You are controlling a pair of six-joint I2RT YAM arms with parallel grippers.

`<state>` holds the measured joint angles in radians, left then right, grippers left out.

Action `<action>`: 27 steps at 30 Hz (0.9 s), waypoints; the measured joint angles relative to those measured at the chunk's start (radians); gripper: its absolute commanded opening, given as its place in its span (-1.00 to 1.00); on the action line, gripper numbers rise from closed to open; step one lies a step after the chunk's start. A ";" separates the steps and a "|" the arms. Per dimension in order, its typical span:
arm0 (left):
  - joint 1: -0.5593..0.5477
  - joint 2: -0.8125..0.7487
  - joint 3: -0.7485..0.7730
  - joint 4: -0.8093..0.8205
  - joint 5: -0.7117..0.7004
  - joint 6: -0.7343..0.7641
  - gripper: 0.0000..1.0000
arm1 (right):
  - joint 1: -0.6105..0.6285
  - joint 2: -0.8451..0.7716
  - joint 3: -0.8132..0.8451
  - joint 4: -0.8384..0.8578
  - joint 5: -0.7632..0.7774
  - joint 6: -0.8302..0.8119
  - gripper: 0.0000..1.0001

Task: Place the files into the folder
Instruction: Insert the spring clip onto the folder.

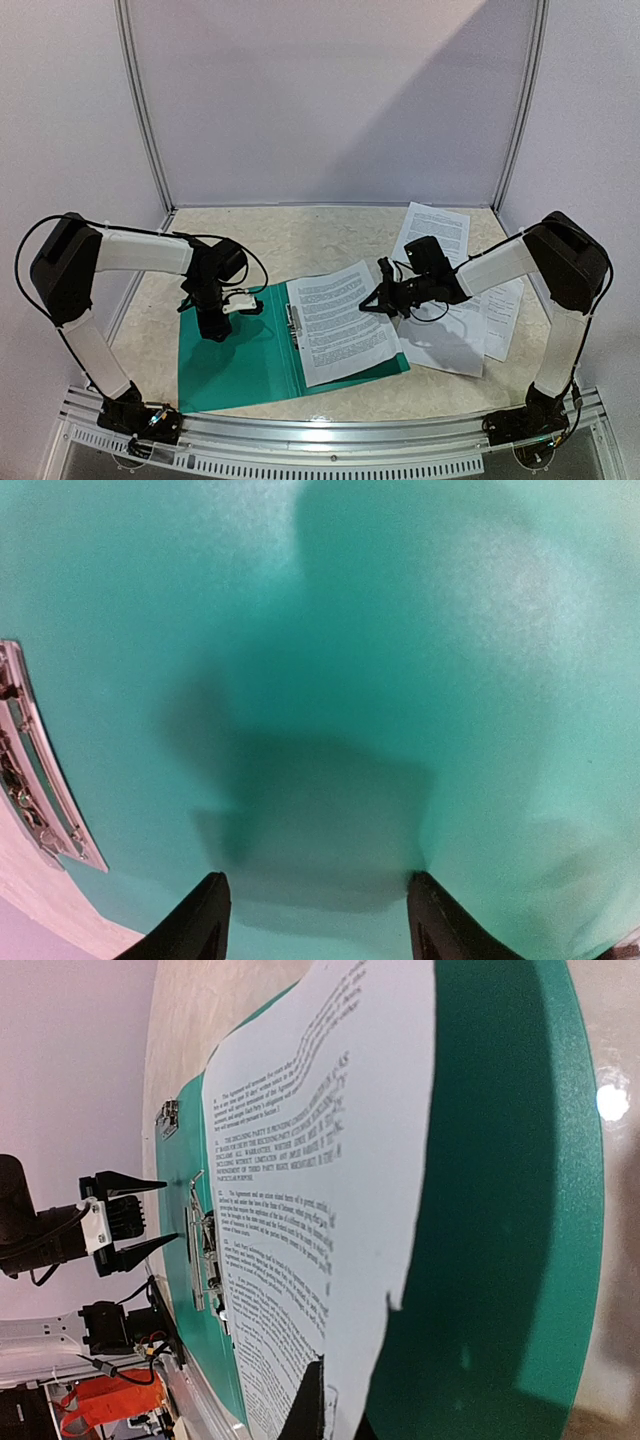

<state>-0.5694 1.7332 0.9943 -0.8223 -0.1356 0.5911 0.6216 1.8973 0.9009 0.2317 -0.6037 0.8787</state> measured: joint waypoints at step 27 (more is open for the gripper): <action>0.000 0.005 0.007 0.003 0.010 0.003 0.27 | 0.026 -0.125 0.140 -0.404 0.245 -0.140 0.97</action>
<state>-0.5694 1.7378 1.0016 -0.8192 -0.1261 0.5945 0.6472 1.7725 1.0412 -0.1719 -0.3592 0.7387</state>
